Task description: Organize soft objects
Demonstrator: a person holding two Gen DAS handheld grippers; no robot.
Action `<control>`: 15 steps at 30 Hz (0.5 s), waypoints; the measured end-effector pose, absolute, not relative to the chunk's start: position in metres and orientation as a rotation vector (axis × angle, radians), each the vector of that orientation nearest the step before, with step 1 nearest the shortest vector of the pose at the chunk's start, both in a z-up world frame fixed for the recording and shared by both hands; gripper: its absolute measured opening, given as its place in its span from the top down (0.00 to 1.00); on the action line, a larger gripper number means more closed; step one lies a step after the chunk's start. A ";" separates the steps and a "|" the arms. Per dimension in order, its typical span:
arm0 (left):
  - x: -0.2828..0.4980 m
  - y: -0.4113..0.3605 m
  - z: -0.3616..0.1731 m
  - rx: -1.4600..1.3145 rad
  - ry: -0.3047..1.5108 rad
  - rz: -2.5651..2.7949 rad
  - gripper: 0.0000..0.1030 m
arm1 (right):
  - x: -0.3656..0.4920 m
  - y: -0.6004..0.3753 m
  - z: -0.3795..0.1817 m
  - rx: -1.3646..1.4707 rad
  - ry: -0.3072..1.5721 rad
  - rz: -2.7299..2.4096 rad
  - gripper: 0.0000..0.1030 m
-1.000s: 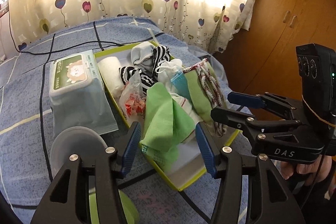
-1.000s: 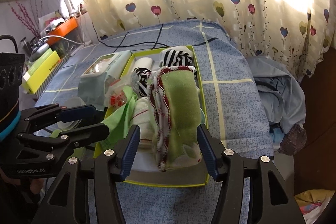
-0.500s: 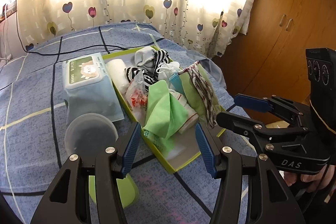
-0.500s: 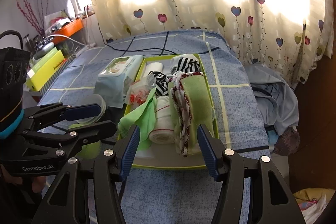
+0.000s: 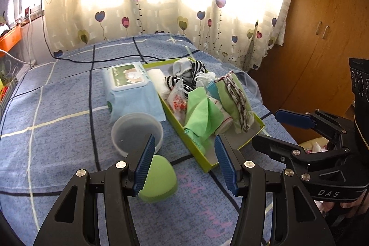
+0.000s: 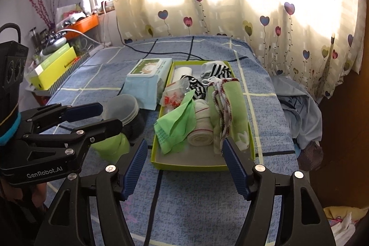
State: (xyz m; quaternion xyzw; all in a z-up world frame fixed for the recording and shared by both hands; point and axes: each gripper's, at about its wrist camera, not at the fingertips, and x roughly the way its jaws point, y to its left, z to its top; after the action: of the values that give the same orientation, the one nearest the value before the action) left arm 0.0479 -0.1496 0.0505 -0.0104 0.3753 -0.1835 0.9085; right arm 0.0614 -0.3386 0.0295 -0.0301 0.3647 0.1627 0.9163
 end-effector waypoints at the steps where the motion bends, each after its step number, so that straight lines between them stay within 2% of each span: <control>1: 0.046 -0.148 0.051 -0.021 0.772 -0.375 0.47 | 0.060 -0.336 0.030 -0.066 0.751 0.336 0.34; 15: 0.030 -0.129 0.043 -0.019 0.772 -0.334 0.47 | 0.047 -0.317 0.024 -0.078 0.769 0.328 0.33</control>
State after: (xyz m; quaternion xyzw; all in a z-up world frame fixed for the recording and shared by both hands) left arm 0.0299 -0.1292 0.0431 -0.0091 0.3747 -0.1623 0.9128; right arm 0.0472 -0.3173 0.0245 -0.0377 0.3735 0.1590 0.9131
